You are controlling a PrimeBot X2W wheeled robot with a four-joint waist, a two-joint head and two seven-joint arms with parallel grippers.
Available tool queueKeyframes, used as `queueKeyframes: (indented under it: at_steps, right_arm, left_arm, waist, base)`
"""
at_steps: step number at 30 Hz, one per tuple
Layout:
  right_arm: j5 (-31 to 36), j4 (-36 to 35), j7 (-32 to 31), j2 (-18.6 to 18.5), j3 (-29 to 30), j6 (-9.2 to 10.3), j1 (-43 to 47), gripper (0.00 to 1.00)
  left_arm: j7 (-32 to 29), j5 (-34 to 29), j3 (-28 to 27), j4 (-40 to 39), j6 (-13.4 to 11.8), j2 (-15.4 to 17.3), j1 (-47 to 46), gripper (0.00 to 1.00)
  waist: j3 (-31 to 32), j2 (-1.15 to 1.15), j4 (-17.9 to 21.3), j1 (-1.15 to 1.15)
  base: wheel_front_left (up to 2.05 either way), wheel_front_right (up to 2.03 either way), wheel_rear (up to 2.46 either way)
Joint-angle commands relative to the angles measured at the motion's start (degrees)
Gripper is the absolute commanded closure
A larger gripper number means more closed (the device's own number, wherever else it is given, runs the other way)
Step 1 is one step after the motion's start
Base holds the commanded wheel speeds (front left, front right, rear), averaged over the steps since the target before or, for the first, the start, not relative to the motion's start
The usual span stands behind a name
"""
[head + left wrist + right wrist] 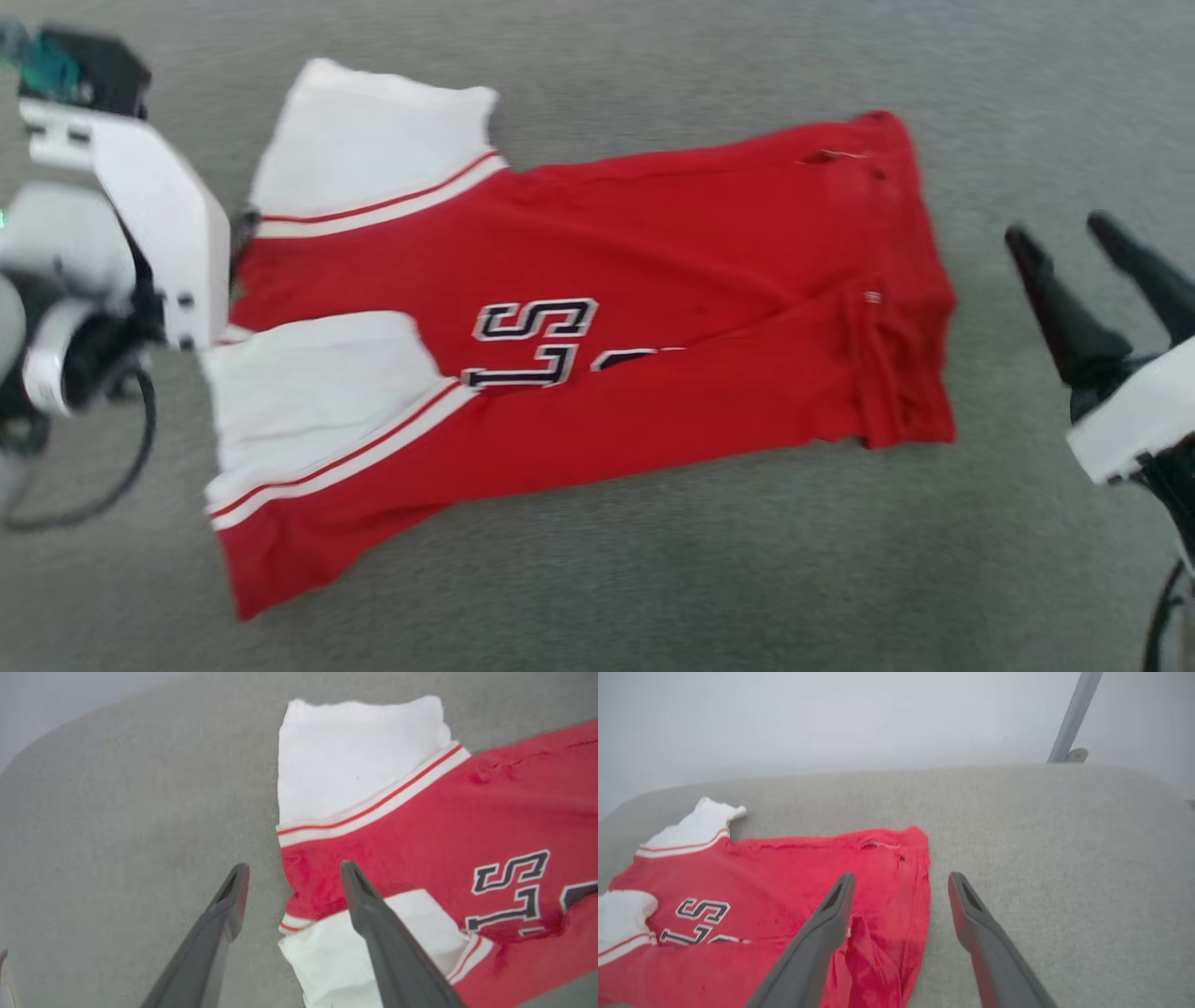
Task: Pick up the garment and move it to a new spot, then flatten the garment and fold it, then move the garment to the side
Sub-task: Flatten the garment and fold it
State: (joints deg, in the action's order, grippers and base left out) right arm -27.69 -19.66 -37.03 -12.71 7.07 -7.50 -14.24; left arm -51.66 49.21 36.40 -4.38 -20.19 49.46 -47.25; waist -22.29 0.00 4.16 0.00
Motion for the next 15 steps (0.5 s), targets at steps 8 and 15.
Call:
queueKeyframes:
  at_steps: [8,15]
  right_arm:
    - [4.0,2.9,16.6,5.7,-3.7,0.01,-3.1,0.00]
    - [4.2,6.1,23.9,6.7,-7.4,0.01,-4.7,0.00]
  left_arm:
    - [5.4,-5.3,1.7,17.5,8.7,-3.9,-11.7,0.00]
    - [7.7,-7.5,3.0,33.1,11.9,-6.2,-17.2,0.00]
  waist:
    - [-3.0,0.00,9.0,0.00]
    - [-5.7,0.00,13.6,0.00]
  base:
    - [0.00,0.00,0.00]
    - [0.00,0.00,0.00]
